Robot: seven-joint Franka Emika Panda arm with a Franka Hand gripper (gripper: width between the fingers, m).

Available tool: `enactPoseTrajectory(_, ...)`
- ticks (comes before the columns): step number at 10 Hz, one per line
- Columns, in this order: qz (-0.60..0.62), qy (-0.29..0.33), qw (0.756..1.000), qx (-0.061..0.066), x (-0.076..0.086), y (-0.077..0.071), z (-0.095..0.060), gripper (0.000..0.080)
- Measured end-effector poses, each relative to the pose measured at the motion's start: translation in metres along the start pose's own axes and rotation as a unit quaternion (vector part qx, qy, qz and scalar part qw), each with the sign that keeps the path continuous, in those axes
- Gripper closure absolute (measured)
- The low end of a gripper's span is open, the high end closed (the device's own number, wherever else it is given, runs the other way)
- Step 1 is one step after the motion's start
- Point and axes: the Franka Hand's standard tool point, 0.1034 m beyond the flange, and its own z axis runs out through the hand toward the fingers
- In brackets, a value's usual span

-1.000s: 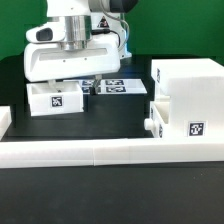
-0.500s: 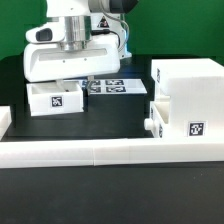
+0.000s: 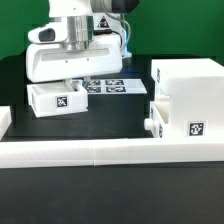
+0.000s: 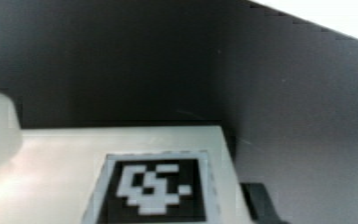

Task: Assemble drawer

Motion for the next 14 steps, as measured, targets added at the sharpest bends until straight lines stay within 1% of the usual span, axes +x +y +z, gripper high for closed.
enactPoseTrajectory(2,-0.007,0.0,1.0,0.002,0.006,-0.003,-0.004,0.0758)
enactPoseTrajectory(3,-0.027,-0.001,1.0,0.003,0.012,-0.007,-0.009,0.0758)
enactPoseTrajectory(4,-0.065,-0.009,0.998,0.01,0.023,-0.011,-0.017,0.0758)
enactPoseTrajectory(5,-0.094,-0.025,0.995,0.024,0.037,-0.012,-0.024,0.0757)
enactPoseTrajectory(6,-0.119,-0.033,0.992,0.034,0.055,-0.011,-0.028,0.0757)
enactPoseTrajectory(8,-0.146,-0.045,0.987,0.043,0.078,-0.015,-0.034,0.0757)
enactPoseTrajectory(9,-0.176,-0.057,0.982,0.047,0.09,-0.014,-0.035,0.0757)
enactPoseTrajectory(10,-0.182,-0.051,0.981,0.044,0.091,-0.012,-0.034,0.0757)
enactPoseTrajectory(12,-0.211,-0.051,0.975,0.046,0.089,-0.013,-0.033,0.0757)
enactPoseTrajectory(13,-0.257,-0.049,0.964,0.049,0.088,-0.012,-0.032,0.0757)
enactPoseTrajectory(14,-0.329,-0.041,0.942,0.046,0.089,-0.009,-0.031,0.0757)
